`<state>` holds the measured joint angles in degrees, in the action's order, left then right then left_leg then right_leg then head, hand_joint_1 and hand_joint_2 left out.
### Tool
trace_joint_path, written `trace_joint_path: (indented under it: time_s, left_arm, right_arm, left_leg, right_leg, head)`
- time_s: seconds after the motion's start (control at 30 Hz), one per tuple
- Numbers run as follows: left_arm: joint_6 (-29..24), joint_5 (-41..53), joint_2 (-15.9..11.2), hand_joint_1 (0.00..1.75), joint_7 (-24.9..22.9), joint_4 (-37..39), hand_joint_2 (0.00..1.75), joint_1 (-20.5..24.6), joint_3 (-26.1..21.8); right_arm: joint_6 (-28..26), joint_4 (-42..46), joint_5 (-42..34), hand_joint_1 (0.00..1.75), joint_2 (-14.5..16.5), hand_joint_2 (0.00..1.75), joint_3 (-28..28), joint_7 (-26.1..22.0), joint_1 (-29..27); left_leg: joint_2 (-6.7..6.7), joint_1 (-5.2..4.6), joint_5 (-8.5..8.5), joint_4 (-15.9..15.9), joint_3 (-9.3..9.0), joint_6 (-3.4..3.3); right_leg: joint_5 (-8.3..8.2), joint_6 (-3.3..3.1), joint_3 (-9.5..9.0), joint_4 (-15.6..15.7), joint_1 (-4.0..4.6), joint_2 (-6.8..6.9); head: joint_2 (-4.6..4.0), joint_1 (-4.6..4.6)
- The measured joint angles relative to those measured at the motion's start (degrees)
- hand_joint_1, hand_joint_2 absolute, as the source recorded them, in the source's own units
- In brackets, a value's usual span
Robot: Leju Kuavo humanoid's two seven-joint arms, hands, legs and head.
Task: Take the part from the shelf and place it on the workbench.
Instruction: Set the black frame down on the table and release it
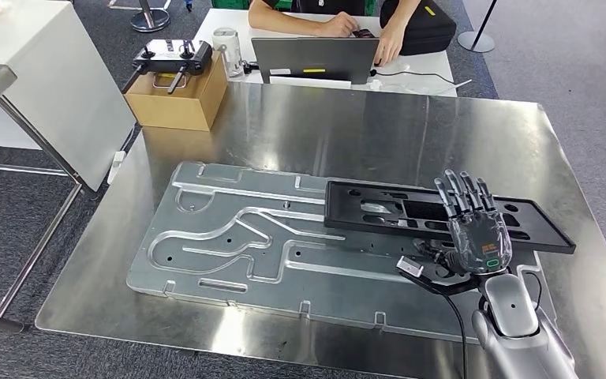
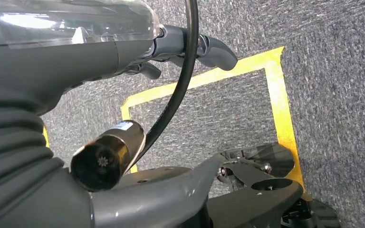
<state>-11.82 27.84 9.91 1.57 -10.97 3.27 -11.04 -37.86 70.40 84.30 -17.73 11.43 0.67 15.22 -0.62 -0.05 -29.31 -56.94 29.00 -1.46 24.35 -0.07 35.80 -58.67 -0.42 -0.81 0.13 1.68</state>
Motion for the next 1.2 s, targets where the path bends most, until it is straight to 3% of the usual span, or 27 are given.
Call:
trace_joint_path:
  time_s: [0.1, 0.2, 0.23, 0.3, 0.37, 0.4, 0.43, 0.5, 0.57, 0.67, 0.7, 0.77, 0.83, 0.87, 0.9, 0.93, 1.0, 1.07, 1.13, 1.2]
  left_arm:
    - [0.39, -0.34, -0.05, 0.00, -0.02, 0.00, 0.00, 0.00, -0.05]
    - [0.77, -0.58, 0.00, 0.00, -0.02, 0.00, 0.00, 0.06, -0.17]
    - [0.82, -0.61, 0.02, 0.00, -0.02, 0.00, 0.00, 0.09, -0.21]
    - [0.87, -0.61, 0.02, 0.00, -0.02, 0.00, 0.00, 0.09, -0.28]
    - [0.90, -0.61, 0.02, 0.00, -0.02, 0.00, 0.00, 0.05, -0.33]
    - [0.91, -0.61, 0.05, 0.00, -0.02, 0.00, 0.00, 0.04, -0.34]
    - [0.91, -0.61, 0.08, 0.00, -0.02, 0.00, 0.00, 0.06, -0.37]
    - [0.89, -0.61, 0.14, 0.00, -0.03, 0.00, 0.00, 0.13, -0.40]
    - [0.87, -0.60, 0.17, 0.00, -0.05, 0.00, 0.00, 0.17, -0.48]
    - [0.87, -0.58, 0.22, 0.00, -0.22, 0.01, 0.00, 0.17, -0.63]
    - [0.87, -0.58, 0.21, 0.00, -0.29, 0.02, 0.00, 0.17, -0.66]
    - [0.87, -0.58, 0.21, 0.00, -0.36, 0.02, 0.00, 0.18, -0.69]
    - [0.87, -0.57, 0.21, 0.00, -0.37, 0.02, 0.00, 0.19, -0.70]
    - [0.87, -0.56, 0.21, 0.00, -0.37, 0.02, 0.00, 0.18, -0.70]
    - [0.87, -0.56, 0.21, 0.00, -0.37, 0.02, 0.00, 0.17, -0.71]
    - [0.87, -0.55, 0.21, 0.00, -0.37, 0.02, 0.00, 0.17, -0.72]
    - [0.88, -0.43, 0.15, 0.00, -0.37, 0.00, 0.00, 0.29, -0.72]
    - [0.88, -0.28, 0.08, 0.00, -0.37, -0.02, 0.00, 0.45, -0.74]
    - [0.90, -0.26, 0.08, 0.00, -0.37, -0.02, 0.00, 0.58, -0.75]
    - [0.91, -0.26, 0.18, 0.00, -0.37, -0.01, 0.00, 0.61, -0.77]
  right_arm:
    - [-0.01, 0.05, -0.08, 0.00, 0.03, 0.00, -0.04, -0.13, -0.01]
    - [-0.03, 0.42, -0.38, 0.00, 0.04, 0.00, -0.28, -0.34, 0.07]
    - [-0.03, 0.51, -0.54, 0.00, 0.04, 0.00, -0.46, -0.44, 0.14]
    - [0.00, 0.51, -0.79, 0.00, 0.04, 0.00, -0.78, -0.68, 0.20]
    - [0.05, 0.49, -0.90, 0.00, 0.05, 0.00, -0.88, -0.86, 0.11]
    - [0.10, 0.49, -0.96, 0.00, 0.05, 0.00, -0.90, -0.93, 0.11]
    - [0.16, 0.49, -1.05, 0.00, 0.05, 0.00, -0.92, -1.02, 0.16]
    - [0.34, 0.49, -1.29, 0.00, 0.08, 0.00, -0.99, -1.22, 0.37]
    - [0.53, 0.50, -1.48, 0.00, 0.16, 0.00, -1.08, -1.35, 0.59]
    - [0.67, 0.61, -1.66, 0.00, 0.26, 0.00, -1.15, -1.43, 0.76]
    - [0.69, 0.68, -1.69, 0.00, 0.29, 0.00, -1.15, -1.44, 0.82]
    - [0.72, 0.78, -1.75, 0.00, 0.31, 0.00, -1.15, -1.45, 0.93]
    - [0.75, 0.81, -1.76, 0.00, 0.36, 0.00, -1.15, -1.45, 0.93]
    - [0.76, 0.81, -1.76, 0.00, 0.40, 0.00, -1.15, -1.46, 0.92]
    - [0.76, 0.81, -1.76, 0.00, 0.44, 0.00, -1.15, -1.46, 0.92]
    - [0.77, 0.81, -1.78, 0.00, 0.47, 0.00, -1.15, -1.46, 0.93]
    - [0.81, 0.81, -1.84, 0.00, 0.50, 0.00, -1.15, -1.60, 0.95]
    - [0.91, 0.81, -1.93, 0.00, 0.56, 0.00, -1.16, -1.82, 0.99]
    - [0.98, 0.82, -1.96, 0.00, 0.69, 0.00, -1.16, -1.96, 1.01]
    - [0.99, 0.83, -1.97, 0.00, 0.78, 0.00, -1.26, -2.00, 1.02]
  left_leg:
    - [-0.01, -0.31, 0.06, -0.40, 0.04, -0.63]
    - [0.26, 0.18, 1.68, 1.40, -0.71, -1.31]
    - [0.40, 0.41, 2.20, 2.05, -0.88, -1.51]
    - [0.58, 0.57, 2.57, 2.27, -0.63, -1.70]
    - [0.68, 0.67, 2.56, 1.76, -0.11, -1.65]
    - [0.71, 0.79, 2.50, 1.39, 0.17, -1.56]
    - [0.71, 1.00, 2.37, 0.93, 0.44, -1.35]
    - [0.61, 1.38, 1.86, -0.35, 1.24, -0.49]
    - [0.40, 1.37, 1.44, -1.50, 2.02, 0.53]
    - [0.24, 1.35, 1.32, -2.34, 2.74, 1.71]
    - [0.28, 1.43, 0.59, -3.07, 3.21, 1.98]
    - [0.39, 1.51, -3.06, -7.55, 5.08, 2.21]
    - [0.43, 1.42, -7.32, -14.75, 7.70, 2.15]
    - [0.42, 1.34, -8.28, -17.24, 8.38, 1.98]
    - [0.42, 1.21, -8.13, -17.86, 8.12, 1.66]
    - [0.42, 0.98, -6.95, -16.29, 6.77, 1.18]
    - [0.44, 0.27, -4.11, -8.51, 1.80, -0.39]
    - [0.68, -0.43, -2.61, -2.47, -1.66, -1.30]
    - [0.86, -0.84, -1.80, -1.00, -1.94, -1.40]
    - [0.91, -0.65, -0.18, 0.28, -1.51, -1.80]
  right_leg:
    - [-0.38, 0.64, -0.11, 0.29, -0.27, -0.03]
    - [0.21, 1.38, -0.10, 0.01, -0.11, 0.04]
    - [1.57, 1.61, 0.53, -1.65, -0.11, 0.12]
    - [5.49, 2.10, 3.16, -8.33, -0.46, 0.26]
    - [7.39, 2.78, 5.29, -14.08, -1.02, 0.35]
    - [6.81, 3.15, 5.05, -14.24, -1.34, 0.44]
    - [5.32, 3.53, 3.67, -12.13, -1.68, 0.57]
    - [2.85, 4.16, -0.36, -5.14, -2.05, 0.69]
    - [2.46, 3.58, -2.07, -1.80, -1.87, 0.46]
    - [2.57, 1.57, -1.22, -2.00, -1.64, 0.32]
    - [2.28, 1.01, -0.87, -2.05, -1.62, 0.39]
    - [1.65, 0.03, -0.12, -1.94, -1.50, 0.58]
    - [0.95, -0.55, 0.83, -1.94, -1.05, 0.74]
    - [0.55, -0.71, 1.33, -1.95, -0.77, 0.80]
    - [0.14, -0.80, 1.83, -1.95, -0.48, 0.83]
    - [-0.29, -0.85, 2.29, -1.96, -0.19, 0.83]
    - [-1.17, -0.85, 3.05, -1.95, 0.19, 0.83]
    - [-2.10, -0.44, 3.29, -1.70, 0.12, 0.89]
    - [-3.19, 0.38, 3.19, -1.02, -0.23, 0.99]
    - [-3.73, 1.16, 3.38, -0.37, -0.24, 0.96]
  head:
    - [0.00, -0.01]
    - [0.00, 0.03]
    - [0.00, 0.05]
    - [0.00, 0.07]
    - [0.00, 0.07]
    - [0.00, 0.06]
    - [0.00, 0.06]
    - [0.00, 0.12]
    - [0.00, 0.19]
    - [0.00, 0.15]
    - [0.00, 0.11]
    - [0.00, 0.10]
    - [0.00, 0.10]
    - [0.00, 0.10]
    - [0.00, 0.10]
    - [0.00, 0.10]
    - [0.00, 0.11]
    - [0.00, 0.14]
    - [0.00, 0.14]
    - [0.00, 0.15]
